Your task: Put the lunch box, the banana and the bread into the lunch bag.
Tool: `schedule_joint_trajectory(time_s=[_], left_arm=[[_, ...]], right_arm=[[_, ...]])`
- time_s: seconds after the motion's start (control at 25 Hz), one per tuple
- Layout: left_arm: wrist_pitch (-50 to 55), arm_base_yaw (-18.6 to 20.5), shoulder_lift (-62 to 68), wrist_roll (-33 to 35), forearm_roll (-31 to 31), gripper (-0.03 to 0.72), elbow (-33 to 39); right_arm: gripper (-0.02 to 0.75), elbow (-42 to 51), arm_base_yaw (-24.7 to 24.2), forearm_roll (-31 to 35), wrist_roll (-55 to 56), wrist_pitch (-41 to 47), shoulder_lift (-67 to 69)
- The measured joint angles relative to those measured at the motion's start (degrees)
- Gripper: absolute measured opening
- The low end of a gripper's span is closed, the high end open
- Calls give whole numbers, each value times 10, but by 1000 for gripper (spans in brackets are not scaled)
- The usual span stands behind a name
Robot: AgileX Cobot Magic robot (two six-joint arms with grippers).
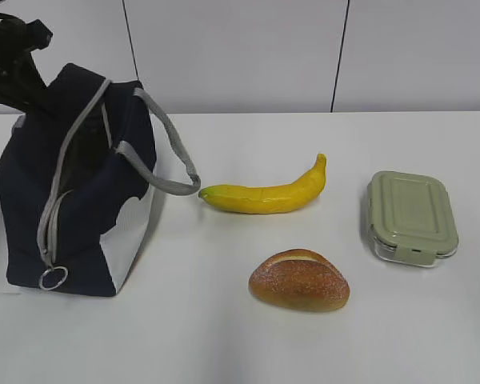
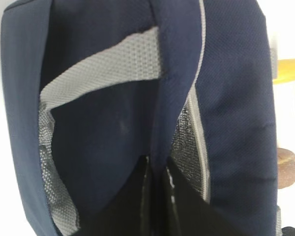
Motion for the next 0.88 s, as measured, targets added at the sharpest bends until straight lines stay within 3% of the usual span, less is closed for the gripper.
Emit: schedule_joint_trajectory(time_s=[0.44,0.88], left_arm=[[4,0,-1,9,-42,-13,0],[13,-12,-18,26,-93,-13,0]], right_arm=[[521,-49,0,92,42,-75,310],[521,-128,-10,225,-94,-131,546]])
